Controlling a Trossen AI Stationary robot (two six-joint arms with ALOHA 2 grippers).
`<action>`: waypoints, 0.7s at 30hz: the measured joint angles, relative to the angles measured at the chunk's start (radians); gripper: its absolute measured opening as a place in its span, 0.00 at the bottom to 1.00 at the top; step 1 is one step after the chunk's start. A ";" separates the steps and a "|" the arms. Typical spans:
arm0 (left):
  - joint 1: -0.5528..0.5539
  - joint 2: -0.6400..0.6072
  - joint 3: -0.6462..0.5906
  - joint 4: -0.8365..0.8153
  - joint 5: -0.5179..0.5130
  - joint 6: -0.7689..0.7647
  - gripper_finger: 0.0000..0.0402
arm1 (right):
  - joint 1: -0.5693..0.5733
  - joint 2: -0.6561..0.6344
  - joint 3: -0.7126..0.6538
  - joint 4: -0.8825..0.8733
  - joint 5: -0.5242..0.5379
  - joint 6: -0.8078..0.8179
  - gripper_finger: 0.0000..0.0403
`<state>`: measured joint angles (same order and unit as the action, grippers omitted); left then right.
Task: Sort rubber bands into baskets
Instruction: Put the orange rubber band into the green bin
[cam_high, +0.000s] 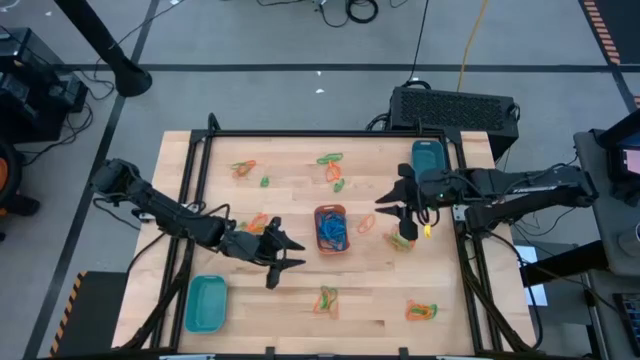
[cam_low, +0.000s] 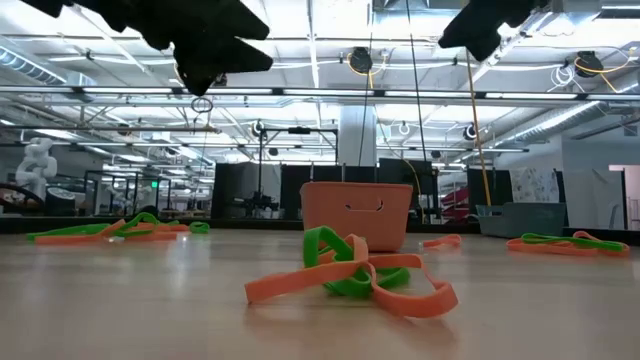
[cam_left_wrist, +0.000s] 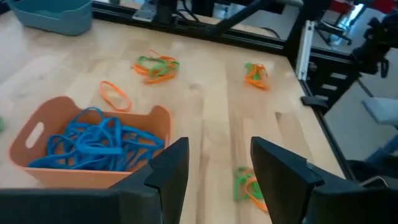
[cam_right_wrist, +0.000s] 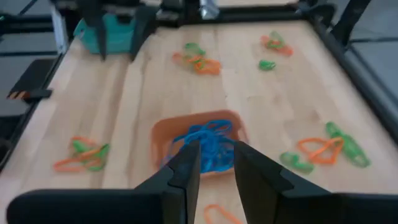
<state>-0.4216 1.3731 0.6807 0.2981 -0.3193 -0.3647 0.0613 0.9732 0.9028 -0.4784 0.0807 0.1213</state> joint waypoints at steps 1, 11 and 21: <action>0.003 0.000 0.000 0.002 -0.001 -0.004 0.45 | 0.012 0.007 -0.003 -0.001 0.000 0.015 0.22; 0.094 0.027 0.001 -0.205 0.000 -0.038 0.45 | 0.110 0.069 -0.011 -0.050 0.001 0.129 0.22; 0.421 -0.035 0.001 -0.628 0.012 -0.138 0.45 | 0.119 0.097 -0.011 -0.009 0.004 0.123 0.22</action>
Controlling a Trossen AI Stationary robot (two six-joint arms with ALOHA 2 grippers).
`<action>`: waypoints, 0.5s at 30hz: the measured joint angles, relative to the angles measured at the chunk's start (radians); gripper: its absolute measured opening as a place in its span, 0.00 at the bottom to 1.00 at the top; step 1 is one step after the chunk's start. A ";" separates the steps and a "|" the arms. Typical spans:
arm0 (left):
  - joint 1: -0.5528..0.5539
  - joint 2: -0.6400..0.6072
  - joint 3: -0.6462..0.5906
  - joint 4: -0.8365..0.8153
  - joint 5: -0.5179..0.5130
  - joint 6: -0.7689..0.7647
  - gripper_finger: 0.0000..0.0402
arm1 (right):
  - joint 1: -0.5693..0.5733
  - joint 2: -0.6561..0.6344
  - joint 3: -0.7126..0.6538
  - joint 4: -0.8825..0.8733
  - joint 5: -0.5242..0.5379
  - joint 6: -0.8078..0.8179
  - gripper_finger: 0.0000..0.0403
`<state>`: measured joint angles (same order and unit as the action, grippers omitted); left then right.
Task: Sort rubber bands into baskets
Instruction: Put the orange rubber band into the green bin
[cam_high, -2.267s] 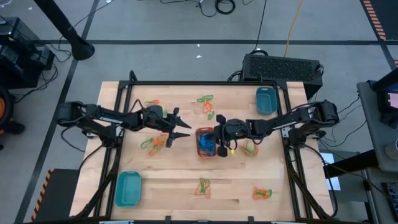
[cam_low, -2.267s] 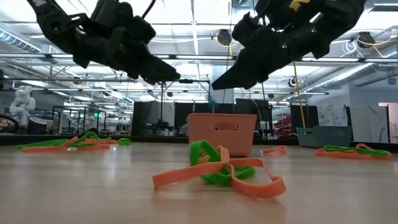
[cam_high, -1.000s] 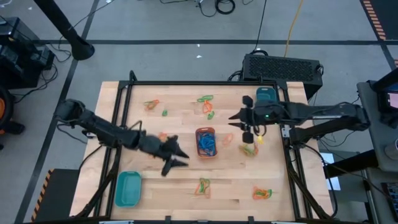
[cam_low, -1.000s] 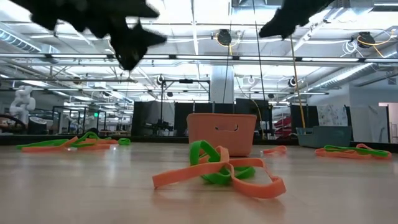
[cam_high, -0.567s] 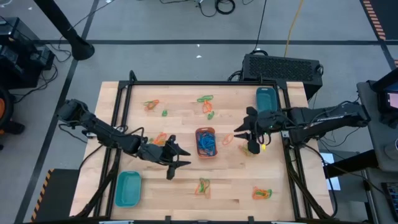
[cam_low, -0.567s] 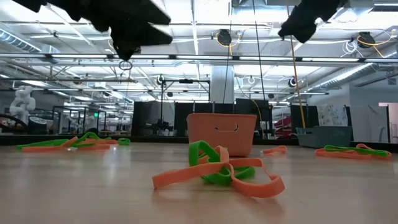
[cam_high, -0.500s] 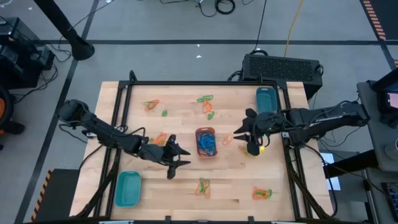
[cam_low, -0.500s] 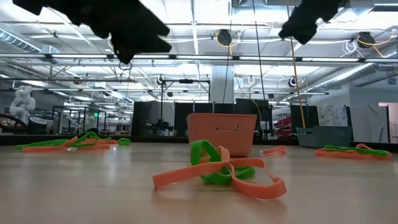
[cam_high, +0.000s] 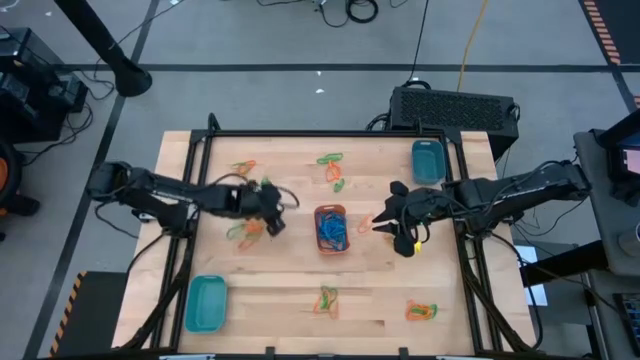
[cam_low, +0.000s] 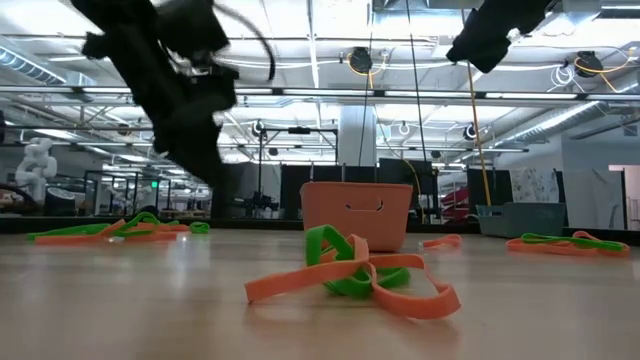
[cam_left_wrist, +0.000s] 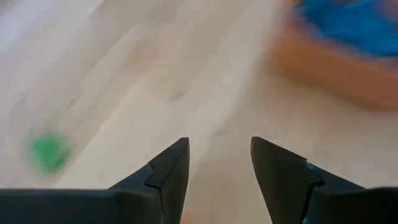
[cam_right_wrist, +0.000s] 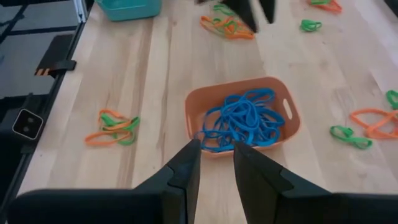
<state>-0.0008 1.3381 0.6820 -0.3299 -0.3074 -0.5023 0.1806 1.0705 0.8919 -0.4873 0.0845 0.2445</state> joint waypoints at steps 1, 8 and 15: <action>0.037 0.000 -0.001 -0.035 0.027 -0.032 0.45 | 0.000 0.002 0.000 0.002 0.000 -0.001 0.22; 0.151 0.022 -0.001 -0.128 0.117 -0.096 0.45 | 0.000 0.009 0.000 -0.004 0.001 -0.006 0.22; 0.151 0.037 -0.002 -0.251 0.124 -0.148 0.45 | 0.000 0.009 0.000 -0.005 0.001 -0.004 0.22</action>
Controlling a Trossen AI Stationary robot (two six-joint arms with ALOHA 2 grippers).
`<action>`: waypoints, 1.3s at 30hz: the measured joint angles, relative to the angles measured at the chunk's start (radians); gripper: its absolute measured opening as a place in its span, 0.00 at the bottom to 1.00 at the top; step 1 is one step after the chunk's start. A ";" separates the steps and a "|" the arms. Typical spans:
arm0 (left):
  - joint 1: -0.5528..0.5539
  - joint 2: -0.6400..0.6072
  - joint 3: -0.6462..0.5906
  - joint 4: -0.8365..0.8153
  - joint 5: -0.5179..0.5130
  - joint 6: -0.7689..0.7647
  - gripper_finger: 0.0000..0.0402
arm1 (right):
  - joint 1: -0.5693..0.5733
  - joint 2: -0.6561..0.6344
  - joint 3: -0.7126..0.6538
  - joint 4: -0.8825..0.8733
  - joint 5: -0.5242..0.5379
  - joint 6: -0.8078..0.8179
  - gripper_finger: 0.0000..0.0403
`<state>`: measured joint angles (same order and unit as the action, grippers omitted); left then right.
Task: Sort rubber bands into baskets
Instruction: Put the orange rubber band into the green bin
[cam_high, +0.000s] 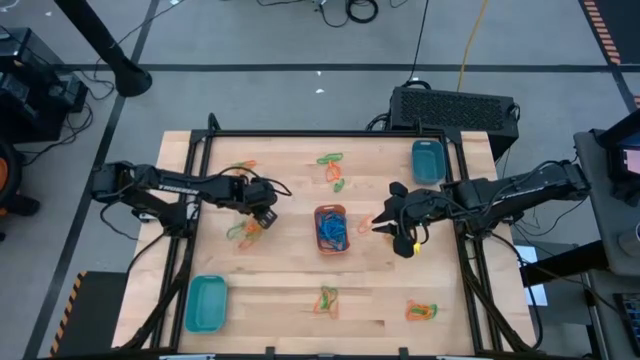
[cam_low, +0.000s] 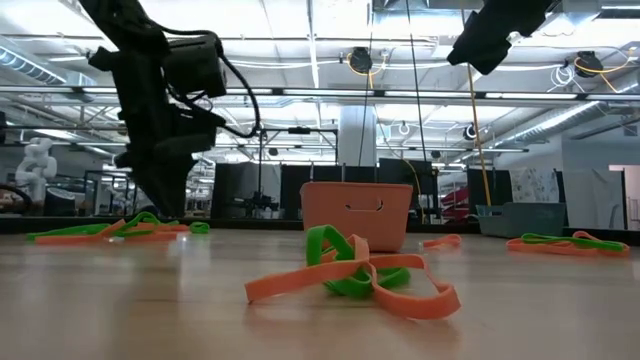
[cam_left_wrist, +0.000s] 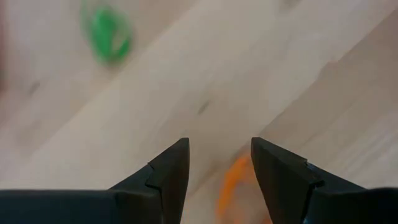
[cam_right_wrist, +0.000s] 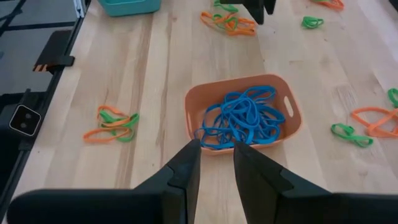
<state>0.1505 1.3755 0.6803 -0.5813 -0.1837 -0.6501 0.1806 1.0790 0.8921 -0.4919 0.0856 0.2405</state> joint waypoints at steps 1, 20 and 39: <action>-0.002 -0.001 0.000 -0.013 0.001 0.000 0.45 | 0.000 0.001 0.000 0.000 0.000 0.000 0.22; -0.056 -0.001 -0.051 -0.027 0.040 -0.044 0.45 | 0.000 0.008 0.000 0.002 0.000 0.002 0.22; -0.056 0.039 -0.050 0.060 0.030 0.001 0.45 | 0.000 0.008 0.000 0.002 0.000 -0.016 0.22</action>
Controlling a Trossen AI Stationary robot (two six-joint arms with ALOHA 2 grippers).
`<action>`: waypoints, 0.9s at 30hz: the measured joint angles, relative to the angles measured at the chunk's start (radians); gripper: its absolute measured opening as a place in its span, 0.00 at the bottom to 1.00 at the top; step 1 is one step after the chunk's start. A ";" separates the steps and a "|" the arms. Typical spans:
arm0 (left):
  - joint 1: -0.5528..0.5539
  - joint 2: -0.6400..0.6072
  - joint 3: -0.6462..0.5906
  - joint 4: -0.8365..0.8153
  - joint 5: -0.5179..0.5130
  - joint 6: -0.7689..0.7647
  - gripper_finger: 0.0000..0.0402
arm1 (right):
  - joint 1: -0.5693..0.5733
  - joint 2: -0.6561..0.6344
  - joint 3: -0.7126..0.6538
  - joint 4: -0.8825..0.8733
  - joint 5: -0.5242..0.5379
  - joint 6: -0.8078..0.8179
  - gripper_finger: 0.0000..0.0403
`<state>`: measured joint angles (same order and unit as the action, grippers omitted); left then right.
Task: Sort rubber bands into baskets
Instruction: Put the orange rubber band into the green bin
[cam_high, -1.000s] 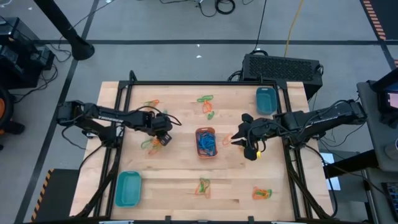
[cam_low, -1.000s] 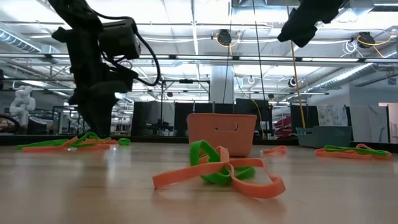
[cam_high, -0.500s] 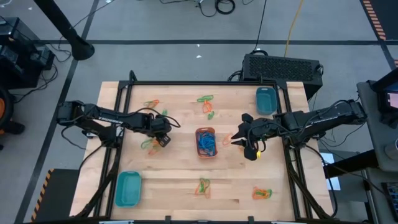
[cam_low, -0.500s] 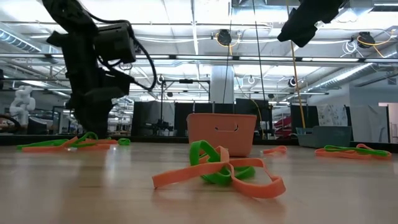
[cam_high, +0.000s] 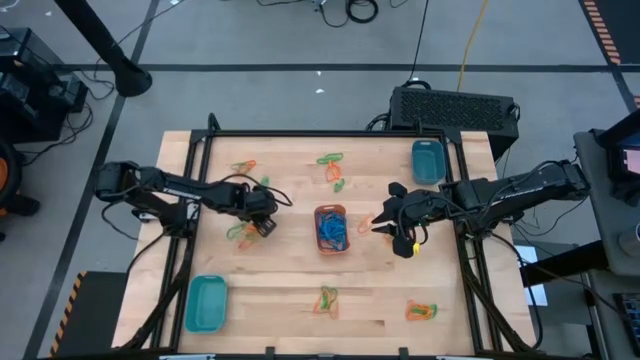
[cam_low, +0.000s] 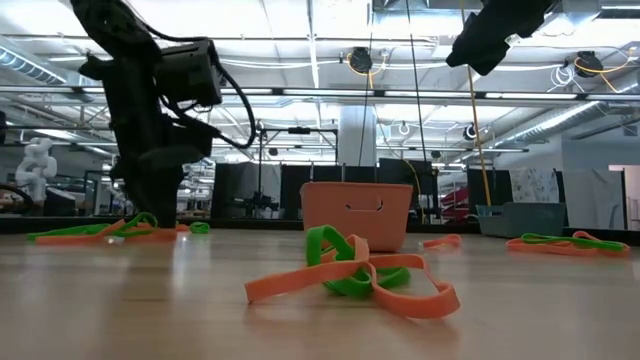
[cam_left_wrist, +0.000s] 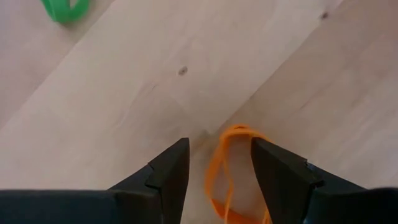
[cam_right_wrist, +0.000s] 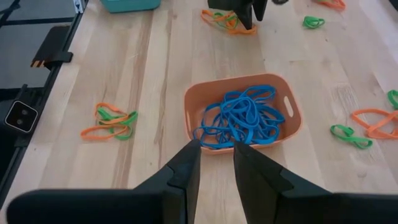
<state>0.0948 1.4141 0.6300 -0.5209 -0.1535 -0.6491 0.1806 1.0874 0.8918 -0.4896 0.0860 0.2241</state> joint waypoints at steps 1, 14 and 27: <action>0.000 0.014 0.000 0.012 0.000 0.000 0.45 | 0.000 0.000 0.000 0.000 0.000 0.000 0.22; 0.001 0.039 0.008 0.069 -0.034 0.094 0.08 | 0.000 0.000 0.000 0.002 0.000 -0.010 0.22; -0.021 -0.101 0.068 0.069 0.002 0.139 0.02 | 0.000 0.000 0.000 0.000 0.000 -0.012 0.22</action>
<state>0.0743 1.3127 0.6975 -0.4524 -0.1515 -0.5098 0.1806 1.0874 0.8918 -0.4900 0.0860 0.2120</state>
